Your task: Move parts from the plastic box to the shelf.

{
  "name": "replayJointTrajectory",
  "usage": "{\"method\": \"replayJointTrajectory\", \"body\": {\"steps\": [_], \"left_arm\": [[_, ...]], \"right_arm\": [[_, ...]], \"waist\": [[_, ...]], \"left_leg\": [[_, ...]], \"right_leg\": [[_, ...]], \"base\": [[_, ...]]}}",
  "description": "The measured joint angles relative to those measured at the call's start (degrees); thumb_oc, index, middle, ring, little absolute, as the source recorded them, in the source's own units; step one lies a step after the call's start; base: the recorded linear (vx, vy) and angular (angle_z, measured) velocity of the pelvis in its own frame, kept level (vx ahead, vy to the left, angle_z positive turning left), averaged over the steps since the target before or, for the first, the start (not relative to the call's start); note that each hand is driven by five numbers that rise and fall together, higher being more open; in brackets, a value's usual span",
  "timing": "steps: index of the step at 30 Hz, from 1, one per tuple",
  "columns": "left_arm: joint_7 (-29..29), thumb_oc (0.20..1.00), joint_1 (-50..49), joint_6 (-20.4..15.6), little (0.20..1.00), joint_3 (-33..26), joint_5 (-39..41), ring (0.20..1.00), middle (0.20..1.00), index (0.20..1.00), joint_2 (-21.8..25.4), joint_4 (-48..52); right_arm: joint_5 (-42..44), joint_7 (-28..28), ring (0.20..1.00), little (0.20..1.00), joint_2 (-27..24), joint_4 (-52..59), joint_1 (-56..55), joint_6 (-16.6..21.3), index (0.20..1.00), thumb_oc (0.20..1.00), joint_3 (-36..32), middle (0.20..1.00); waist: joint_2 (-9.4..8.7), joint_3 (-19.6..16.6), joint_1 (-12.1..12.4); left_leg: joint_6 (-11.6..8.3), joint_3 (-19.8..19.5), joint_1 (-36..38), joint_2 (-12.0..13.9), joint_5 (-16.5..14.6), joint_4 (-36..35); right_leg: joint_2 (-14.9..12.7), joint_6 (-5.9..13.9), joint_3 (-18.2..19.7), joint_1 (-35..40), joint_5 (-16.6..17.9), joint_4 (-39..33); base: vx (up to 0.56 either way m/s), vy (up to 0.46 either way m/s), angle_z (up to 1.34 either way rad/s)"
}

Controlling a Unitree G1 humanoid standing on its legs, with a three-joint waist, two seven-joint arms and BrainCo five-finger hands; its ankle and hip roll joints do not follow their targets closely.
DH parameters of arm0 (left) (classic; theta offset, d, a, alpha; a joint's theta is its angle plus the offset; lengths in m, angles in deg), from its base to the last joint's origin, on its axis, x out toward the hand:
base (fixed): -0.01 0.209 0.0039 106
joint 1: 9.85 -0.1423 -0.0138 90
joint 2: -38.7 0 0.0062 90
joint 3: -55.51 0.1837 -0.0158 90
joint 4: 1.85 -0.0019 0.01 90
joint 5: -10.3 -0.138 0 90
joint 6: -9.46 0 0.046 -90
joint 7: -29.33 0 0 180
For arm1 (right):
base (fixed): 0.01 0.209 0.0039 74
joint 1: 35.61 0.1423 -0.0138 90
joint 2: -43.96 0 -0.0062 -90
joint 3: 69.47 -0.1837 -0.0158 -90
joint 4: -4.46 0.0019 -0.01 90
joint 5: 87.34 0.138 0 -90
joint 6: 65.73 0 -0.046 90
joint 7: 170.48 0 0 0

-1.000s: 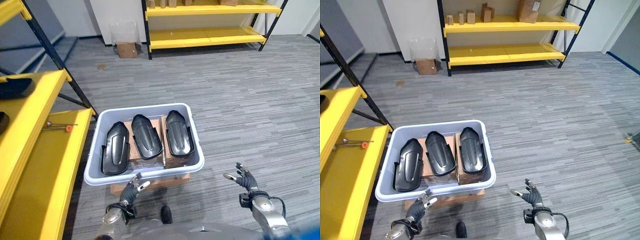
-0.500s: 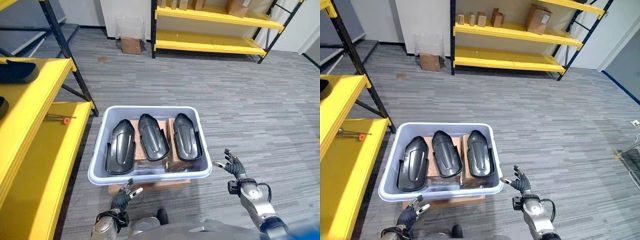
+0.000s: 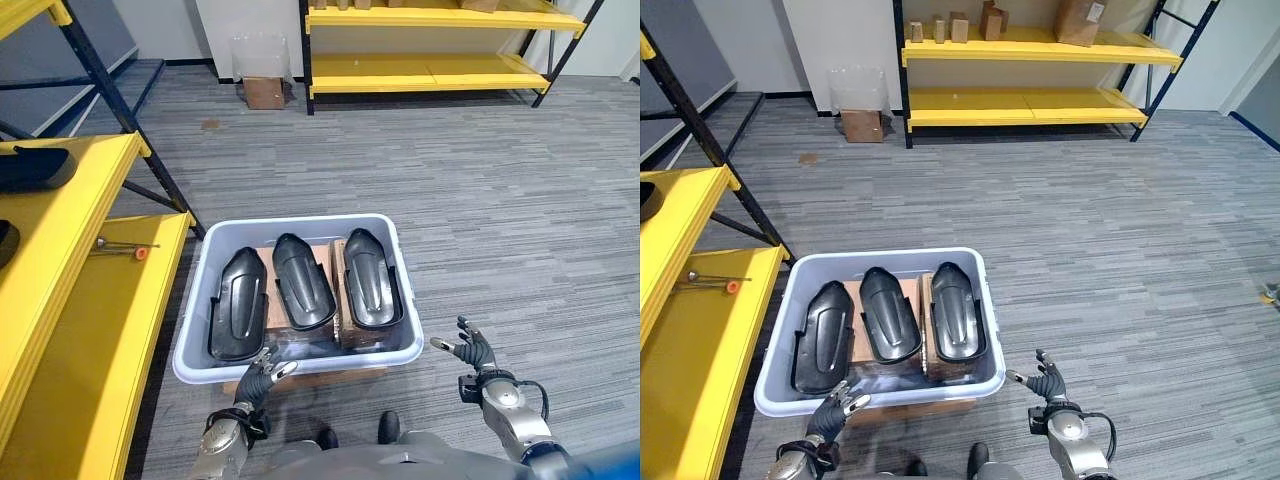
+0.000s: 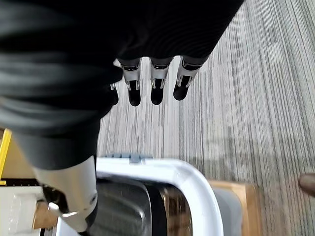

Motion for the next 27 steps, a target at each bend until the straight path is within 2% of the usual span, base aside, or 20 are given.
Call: {"method": "replayJointTrajectory", "body": {"steps": [8,13,14,15,16,17,18,19,20,22,23,24,25,27], "left_arm": [[-0.2,1.0,1.2,0.0,1.0,-0.1,1.1,1.0,1.0,1.0,0.1,2.2],[-0.5,1.0,0.2,-0.6,1.0,-0.3,3.7,1.0,1.0,1.0,0.8,6.1],[-0.5,1.0,-0.2,-0.7,1.0,-0.4,4.5,1.0,1.0,1.0,0.8,7.1],[-0.5,1.0,-0.2,-0.7,1.0,-2.1,5.7,1.0,1.0,1.0,0.9,8.9],[-0.5,1.0,-0.6,-0.8,1.0,-3.0,5.7,1.0,1.0,1.0,0.9,9.4],[-0.5,1.0,-1.2,-0.6,1.0,-2.9,5.7,1.0,1.0,1.0,0.8,9.3],[-0.5,1.0,-0.6,-0.2,1.0,-2.7,5.7,1.0,1.0,1.0,0.7,9.3],[-0.4,1.0,0.0,0.2,1.0,-2.5,5.7,1.0,1.0,1.0,0.3,9.5],[-0.3,1.0,1.4,1.0,1.0,-1.6,5.6,1.0,1.0,1.0,-0.4,9.9],[-0.4,1.0,1.0,1.2,1.0,0.1,5.7,1.0,1.0,1.0,-0.7,11.6],[-0.4,1.0,1.6,1.5,1.0,2.4,5.6,1.0,1.0,1.0,-1.0,11.8],[-0.4,1.0,1.9,1.5,1.0,2.6,5.6,1.0,1.0,1.0,-1.3,11.8],[-0.5,1.0,1.9,1.5,1.0,2.6,5.6,1.0,1.0,1.0,-1.1,11.7],[-0.5,1.0,1.3,1.5,1.0,2.7,5.6,1.0,1.0,1.0,-0.1,11.8]], "right_arm": [[-0.6,0.0,1.0,1.0,-0.1,-0.1,0.1,-0.5,1.0,1.0,0.3,1.0],[-3.9,0.1,1.0,1.0,-2.0,3.1,0.1,1.2,1.0,1.0,0.6,1.0],[-4.8,0.2,1.0,1.0,-2.9,4.0,0.2,1.3,1.0,1.0,0.6,1.0],[-5.2,0.3,1.0,1.0,-3.4,4.2,1.4,1.8,1.0,1.0,1.1,1.0],[-5.7,0.4,1.0,1.0,-3.6,4.4,1.8,1.9,1.0,1.0,1.9,1.0],[-6.2,0.6,1.0,1.0,-3.8,5.7,1.8,2.0,1.0,1.0,1.9,1.0],[-6.2,0.7,1.0,1.0,-4.2,5.7,2.4,2.0,1.0,1.0,1.7,1.0],[-6.2,0.9,1.0,1.0,-5.1,5.6,3.0,2.0,1.0,1.0,1.8,1.0],[-6.2,1.7,1.0,1.0,-7.4,5.5,3.8,2.2,1.0,1.0,1.9,1.0],[-6.2,2.0,1.0,1.0,-9.5,6.2,4.5,2.2,1.0,1.0,1.6,1.0],[-6.2,1.9,1.0,1.0,-11.1,6.5,4.5,2.2,1.0,1.0,1.0,1.0],[-6.2,1.8,1.0,1.0,-11.3,6.3,4.5,2.2,1.0,1.0,0.9,1.0],[-6.2,1.7,1.0,1.0,-10.8,6.5,4.2,2.3,1.0,1.0,1.1,1.0],[-6.9,1.7,1.0,1.0,-10.0,6.6,4.2,2.8,1.0,1.0,1.5,1.0]], "waist": [[0.57,0.3,-0.2],[2.24,2.7,-0.2],[2.74,3.1,0.0],[1.2,5.3,0.0],[0.01,5.8,0.6],[-0.1,5.5,0.1],[0.73,5.0,-0.4],[1.1,4.6,-0.4],[2.65,3.9,-0.7],[4.25,3.1,-1.5],[6.13,3.0,-3.3],[6.51,3.2,-3.3],[5.89,3.2,-3.3],[3.91,3.5,-2.9]], "left_leg": [[-1.34,0.1,0.6,2.0,0.0,0.3],[-2.5,-0.2,-1.7,2.4,-1.4,4.5],[-2.86,-0.4,-2.6,2.5,-1.8,6.3],[-4.4,-2.4,-7.2,2.0,-2.4,17.4],[-4.85,-2.9,-9.8,2.3,-2.8,23.5],[-5.51,-3.7,-10.7,7.4,-2.9,25.0],[-6.04,-5.6,-10.7,10.3,-2.6,23.7],[-6.46,-9.6,-10.2,11.5,-2.3,21.0],[-6.72,-12.9,-8.1,12.9,-2.1,16.4],[-6.76,-10.5,-6.0,13.1,-2.0,11.1],[-5.16,-6.9,-4.8,12.8,-0.1,7.9],[-6.69,-5.1,-3.9,12.7,-0.3,7.0],[-7.27,-4.8,-3.3,12.0,-0.2,6.6],[-7.25,-4.6,-3.7,9.9,-0.3,5.8]], "right_leg": [[1.8,-1.6,-0.1,0.8,-1.1,0.9],[1.3,-3.33,-0.6,-2.9,-4.8,8.3],[1.0,-3.76,-0.6,-4.3,-6.0,10.3],[-0.5,-4.98,0.2,-4.9,-7.6,12.8],[-1.6,-5.35,0.7,-4.0,-7.4,12.3],[-1.4,-5.26,-0.3,-2.3,-6.9,10.5],[-1.1,-5.05,-0.4,-2.3,-7.0,10.6],[-0.7,-4.47,0.5,-3.1,-7.7,12.0],[-1.3,-3.08,1.9,-4.8,-8.2,14.8],[-1.6,-2.82,2.2,-6.6,-8.6,16.7],[-1.8,-2.11,1.3,-6.7,-9.3,17.9],[-1.9,-1.71,1.1,-6.8,-9.8,18.9],[-2.9,-0.95,1.5,-6.9,-10.4,19.8],[-4.7,-0.19,2.6,-7.7,-10.4,20.1]], "base": [[0.05,-0.126,-0.01],[-0.02,-0.122,0.03],[-0.03,0.008,0.1],[-0.01,0.063,-0.07],[0.05,0.367,-0.2],[0.05,0.334,-0.23],[0.03,0.466,-0.17],[-0.03,0.448,-0.21],[-0.03,0.473,-0.35],[-0.01,0.268,-0.14],[0.01,0.18,0.18],[0.03,0.219,0.3],[0.03,0.158,0.03],[0.02,0.128,0.01]]}}
